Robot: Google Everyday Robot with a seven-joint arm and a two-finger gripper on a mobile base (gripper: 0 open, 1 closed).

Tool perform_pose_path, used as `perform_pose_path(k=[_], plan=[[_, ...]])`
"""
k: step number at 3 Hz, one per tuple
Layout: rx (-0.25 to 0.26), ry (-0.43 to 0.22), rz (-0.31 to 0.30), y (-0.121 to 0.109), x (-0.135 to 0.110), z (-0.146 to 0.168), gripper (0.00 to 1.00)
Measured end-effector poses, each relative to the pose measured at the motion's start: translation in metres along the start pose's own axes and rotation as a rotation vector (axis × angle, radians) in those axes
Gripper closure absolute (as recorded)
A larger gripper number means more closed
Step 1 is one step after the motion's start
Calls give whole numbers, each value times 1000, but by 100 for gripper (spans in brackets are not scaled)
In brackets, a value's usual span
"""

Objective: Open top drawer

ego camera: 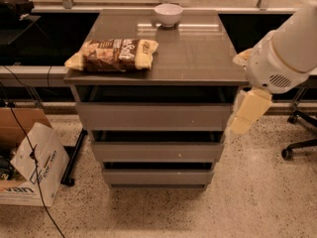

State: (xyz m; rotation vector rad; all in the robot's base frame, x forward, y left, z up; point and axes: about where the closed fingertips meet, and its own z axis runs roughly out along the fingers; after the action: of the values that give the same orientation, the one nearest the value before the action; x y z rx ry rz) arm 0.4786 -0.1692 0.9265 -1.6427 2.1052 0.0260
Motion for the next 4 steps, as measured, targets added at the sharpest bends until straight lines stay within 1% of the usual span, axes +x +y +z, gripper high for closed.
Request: perform_pose_path(k=[1, 2, 3, 4], plan=[[-30, -42, 28, -4, 3, 39, 0], [-30, -44, 29, -5, 3, 41, 0], [-35, -49, 61, -4, 7, 51, 0], [-62, -83, 121, 0, 15, 85, 0]])
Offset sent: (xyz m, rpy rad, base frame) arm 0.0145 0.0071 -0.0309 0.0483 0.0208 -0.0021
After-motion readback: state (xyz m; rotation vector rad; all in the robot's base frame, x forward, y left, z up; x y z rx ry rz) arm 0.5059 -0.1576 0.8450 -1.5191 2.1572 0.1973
